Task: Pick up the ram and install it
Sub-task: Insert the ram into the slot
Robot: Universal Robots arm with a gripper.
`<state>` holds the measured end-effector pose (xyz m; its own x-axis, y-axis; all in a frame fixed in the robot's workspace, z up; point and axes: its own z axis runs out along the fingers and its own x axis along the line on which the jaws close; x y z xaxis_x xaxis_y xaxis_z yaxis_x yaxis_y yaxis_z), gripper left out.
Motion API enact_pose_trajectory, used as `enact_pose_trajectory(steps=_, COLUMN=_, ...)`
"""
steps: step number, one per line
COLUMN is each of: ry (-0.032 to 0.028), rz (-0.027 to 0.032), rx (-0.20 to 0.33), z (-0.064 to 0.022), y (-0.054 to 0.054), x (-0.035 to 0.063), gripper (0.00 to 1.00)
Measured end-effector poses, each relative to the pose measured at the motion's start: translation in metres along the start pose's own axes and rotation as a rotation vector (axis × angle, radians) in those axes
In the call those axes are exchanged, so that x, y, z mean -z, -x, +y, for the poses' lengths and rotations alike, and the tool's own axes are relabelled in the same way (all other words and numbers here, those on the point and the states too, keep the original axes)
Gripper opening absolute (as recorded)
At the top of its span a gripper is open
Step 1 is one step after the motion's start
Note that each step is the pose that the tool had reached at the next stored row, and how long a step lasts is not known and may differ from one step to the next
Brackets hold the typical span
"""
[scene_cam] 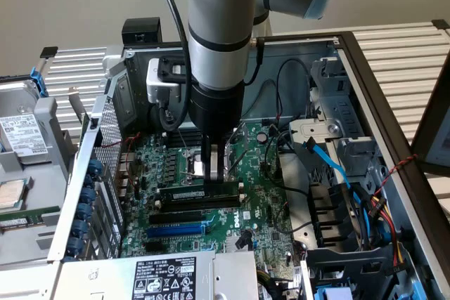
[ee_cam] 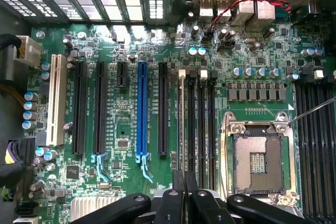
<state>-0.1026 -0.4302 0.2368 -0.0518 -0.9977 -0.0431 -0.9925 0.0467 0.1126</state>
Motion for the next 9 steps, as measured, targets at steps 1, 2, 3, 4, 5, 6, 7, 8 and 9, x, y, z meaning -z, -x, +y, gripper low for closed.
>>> enact_pose_trajectory(steps=1, ry=0.0044, rz=-0.0002, rx=0.0, z=-0.0002, y=0.0, x=-0.0008, gripper=0.13)
enact_pose_trajectory(steps=2, ry=0.01, rz=-0.0001, rx=0.0, z=-0.0004, y=-0.0001, x=-0.0016, gripper=0.13)
enact_pose_trajectory(steps=3, ry=0.0157, rz=0.0001, rx=-0.001, z=-0.0004, y=-0.0001, x=-0.0021, gripper=0.13)
enact_pose_trajectory(steps=4, ry=0.0195, rz=0.0004, rx=-0.001, z=-0.0005, y=-0.0001, x=-0.0022, gripper=0.13)
enact_pose_trajectory(steps=5, ry=0.02, rz=0.0004, rx=-0.001, z=-0.0005, y=-0.0001, x=-0.0022, gripper=0.13)
enact_pose_trajectory(steps=6, ry=0.0204, rz=0.0002, rx=-0.001, z=-0.0006, y=-0.0001, x=-0.0022, gripper=0.13)
enact_pose_trajectory(steps=7, ry=0.0204, rz=-0.0005, rx=-0.001, z=-0.001, y=-0.0001, x=-0.0022, gripper=0.13)
enact_pose_trajectory(steps=8, ry=0.0204, rz=-0.0012, rx=0.0, z=-0.0018, y=0.0, x=-0.0024, gripper=0.13)
enact_pose_trajectory(steps=9, ry=0.0203, rz=-0.0018, rx=0.0, z=-0.0029, y=0.0, x=-0.0025, gripper=0.13)
